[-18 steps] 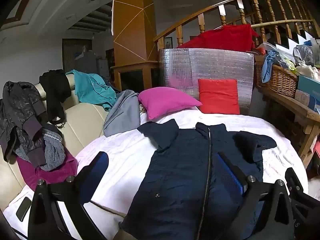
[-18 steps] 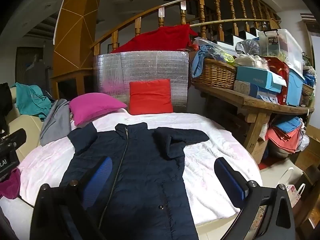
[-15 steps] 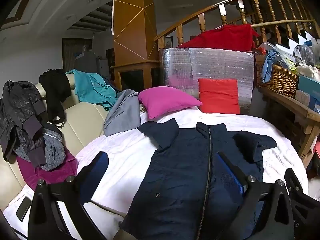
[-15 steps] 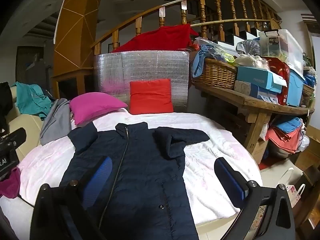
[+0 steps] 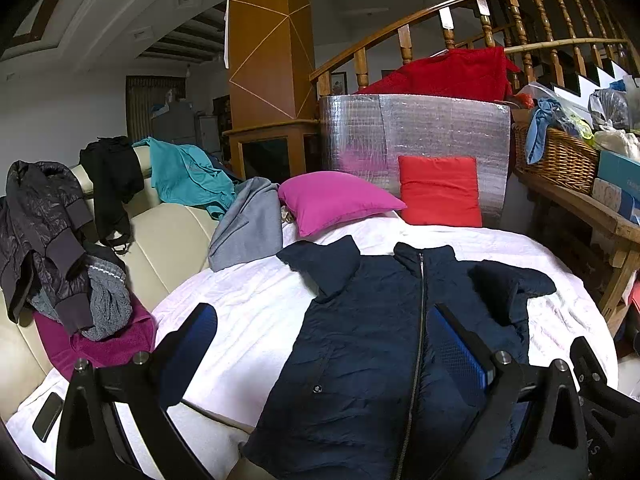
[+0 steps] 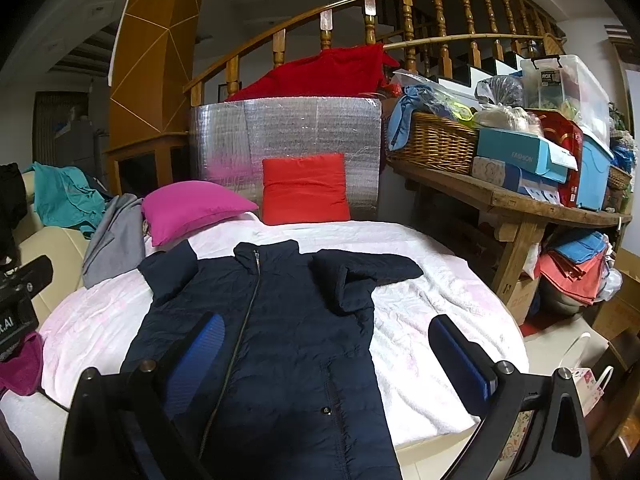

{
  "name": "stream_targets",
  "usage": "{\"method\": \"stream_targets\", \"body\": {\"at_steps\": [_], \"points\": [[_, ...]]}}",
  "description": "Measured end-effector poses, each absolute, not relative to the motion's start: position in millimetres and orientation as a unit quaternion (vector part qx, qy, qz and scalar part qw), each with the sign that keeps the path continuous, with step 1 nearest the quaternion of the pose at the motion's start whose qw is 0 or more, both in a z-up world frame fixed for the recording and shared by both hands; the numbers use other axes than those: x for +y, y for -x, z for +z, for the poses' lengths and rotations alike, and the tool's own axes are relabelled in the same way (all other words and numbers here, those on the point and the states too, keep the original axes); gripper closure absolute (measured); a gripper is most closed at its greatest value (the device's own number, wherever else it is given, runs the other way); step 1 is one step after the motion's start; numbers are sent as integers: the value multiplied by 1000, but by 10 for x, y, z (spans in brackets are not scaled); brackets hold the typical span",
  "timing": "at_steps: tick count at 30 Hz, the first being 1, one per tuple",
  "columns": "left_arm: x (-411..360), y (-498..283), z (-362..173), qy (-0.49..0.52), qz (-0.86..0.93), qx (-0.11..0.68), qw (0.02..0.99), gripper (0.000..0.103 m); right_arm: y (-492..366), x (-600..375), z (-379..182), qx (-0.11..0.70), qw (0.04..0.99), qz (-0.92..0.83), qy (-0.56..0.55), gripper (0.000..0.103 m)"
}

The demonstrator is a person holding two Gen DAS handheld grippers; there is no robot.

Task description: Fold large clothes

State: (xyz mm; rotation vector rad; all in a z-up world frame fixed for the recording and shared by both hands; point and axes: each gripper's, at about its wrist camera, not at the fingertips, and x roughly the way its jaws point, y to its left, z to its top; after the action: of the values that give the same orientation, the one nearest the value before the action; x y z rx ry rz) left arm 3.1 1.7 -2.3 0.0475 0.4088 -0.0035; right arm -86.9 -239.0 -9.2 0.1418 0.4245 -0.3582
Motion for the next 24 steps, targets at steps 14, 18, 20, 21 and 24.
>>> {"method": "stream_targets", "body": {"at_steps": [14,18,20,21,24], "points": [[19,-156,-83,-23,-2,219,975,0,799,-2427,-133,219,957,-180,-67,0],[7,-240,-93,-17,0,221,975,0,741,-2445,-142,225,955,-180,-66,0],[-4,-260,-91,-18,3,225,974,0,707,-2463,-140,226,955,-180,-66,0],[-10,-275,-88,-18,6,226,974,0,690,-2466,-138,227,955,-180,-66,0],[-16,-320,-82,-16,14,218,976,0,616,-2489,-127,229,955,-177,-64,0]]}}
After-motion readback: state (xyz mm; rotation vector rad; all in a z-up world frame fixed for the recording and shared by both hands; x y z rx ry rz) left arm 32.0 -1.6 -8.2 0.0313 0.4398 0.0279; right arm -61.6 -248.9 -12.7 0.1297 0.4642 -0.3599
